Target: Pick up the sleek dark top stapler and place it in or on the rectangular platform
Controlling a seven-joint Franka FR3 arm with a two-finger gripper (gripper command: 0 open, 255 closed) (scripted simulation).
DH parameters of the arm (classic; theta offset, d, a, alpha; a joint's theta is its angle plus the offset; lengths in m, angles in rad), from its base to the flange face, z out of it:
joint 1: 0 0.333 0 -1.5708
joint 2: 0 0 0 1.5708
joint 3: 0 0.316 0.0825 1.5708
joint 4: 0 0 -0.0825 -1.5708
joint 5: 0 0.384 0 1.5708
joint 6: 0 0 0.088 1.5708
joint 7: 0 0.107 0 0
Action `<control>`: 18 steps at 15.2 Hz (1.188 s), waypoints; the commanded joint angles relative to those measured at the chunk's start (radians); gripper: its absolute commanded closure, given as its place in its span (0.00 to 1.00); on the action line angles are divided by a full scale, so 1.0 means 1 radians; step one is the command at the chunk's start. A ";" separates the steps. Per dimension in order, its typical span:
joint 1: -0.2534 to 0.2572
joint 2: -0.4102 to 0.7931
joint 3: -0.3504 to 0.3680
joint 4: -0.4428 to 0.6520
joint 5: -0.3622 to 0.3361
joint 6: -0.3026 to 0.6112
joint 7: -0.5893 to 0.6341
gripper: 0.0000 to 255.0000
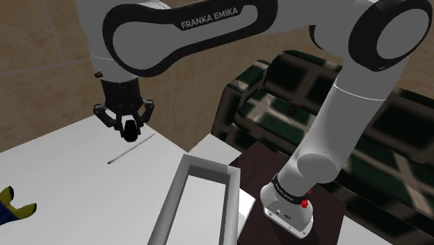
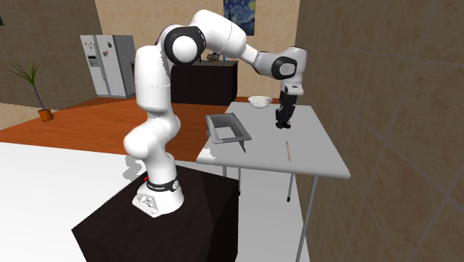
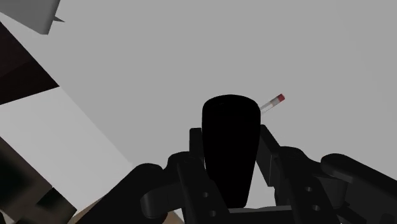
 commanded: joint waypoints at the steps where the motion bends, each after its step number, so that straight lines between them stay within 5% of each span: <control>1: 0.000 -0.006 0.002 0.022 0.005 -0.027 -0.001 1.00; 6: -0.002 -0.022 0.003 0.068 0.015 -0.085 -0.007 1.00; 12: 0.015 -0.241 0.032 -0.135 0.163 -0.053 -0.014 1.00; 18: 0.084 -0.444 0.041 -0.288 0.304 -0.063 -0.007 1.00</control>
